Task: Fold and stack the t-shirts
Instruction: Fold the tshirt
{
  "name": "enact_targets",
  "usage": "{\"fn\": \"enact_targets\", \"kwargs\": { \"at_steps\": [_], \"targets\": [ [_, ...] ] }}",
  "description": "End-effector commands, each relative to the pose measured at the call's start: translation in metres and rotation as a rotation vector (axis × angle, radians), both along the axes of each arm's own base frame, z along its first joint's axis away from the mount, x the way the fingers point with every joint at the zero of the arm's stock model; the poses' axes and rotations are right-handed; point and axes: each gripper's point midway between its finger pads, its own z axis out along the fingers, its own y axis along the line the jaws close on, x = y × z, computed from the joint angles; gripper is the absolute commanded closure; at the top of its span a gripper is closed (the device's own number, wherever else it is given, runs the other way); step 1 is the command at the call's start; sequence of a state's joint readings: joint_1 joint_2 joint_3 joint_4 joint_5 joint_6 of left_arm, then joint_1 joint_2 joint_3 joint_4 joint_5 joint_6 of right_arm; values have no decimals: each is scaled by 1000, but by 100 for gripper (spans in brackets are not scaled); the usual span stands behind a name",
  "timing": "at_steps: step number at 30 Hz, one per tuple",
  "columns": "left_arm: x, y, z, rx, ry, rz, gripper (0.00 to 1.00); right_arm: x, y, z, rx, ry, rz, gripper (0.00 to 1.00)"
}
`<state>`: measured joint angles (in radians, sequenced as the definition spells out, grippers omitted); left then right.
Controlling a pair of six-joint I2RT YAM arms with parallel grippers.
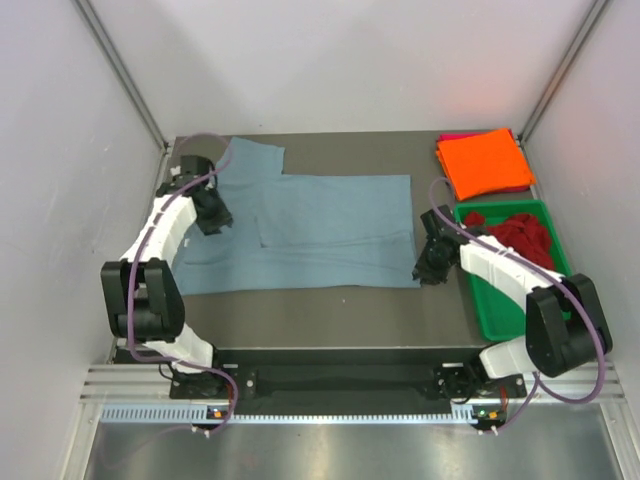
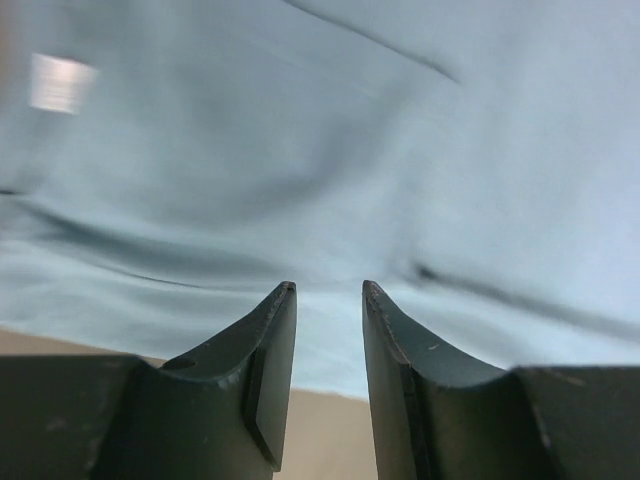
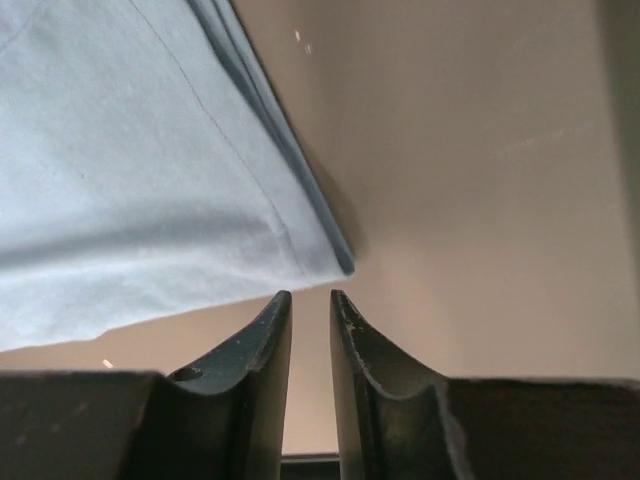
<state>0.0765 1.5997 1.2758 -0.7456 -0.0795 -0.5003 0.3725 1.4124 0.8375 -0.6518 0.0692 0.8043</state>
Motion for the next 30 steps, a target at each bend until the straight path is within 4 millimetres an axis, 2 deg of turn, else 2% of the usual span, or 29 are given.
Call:
{"fn": "enact_targets", "kwargs": {
  "at_steps": [1,5,7,17,23,30],
  "targets": [
    [6,-45,29,-88,-102,-155,62,-1,15,12,100,-31,-88,76],
    [4,-59,32,-141,-120,-204,62,-6,11,11,85,-6,-155,73],
    [3,-58,31,-132,-118,-209,62,-9,3,10,61,-4,-200,73],
    [0,-63,31,-146,-149,-252,62,-7,5,1,75,21,-324,70],
    [-2,-64,12,-150,-108,-253,62,-1,6,-11,53,28,-322,70],
    [1,-63,17,-149,-129,-245,62,-1,6,-25,32,42,-337,70]
  ]
}}
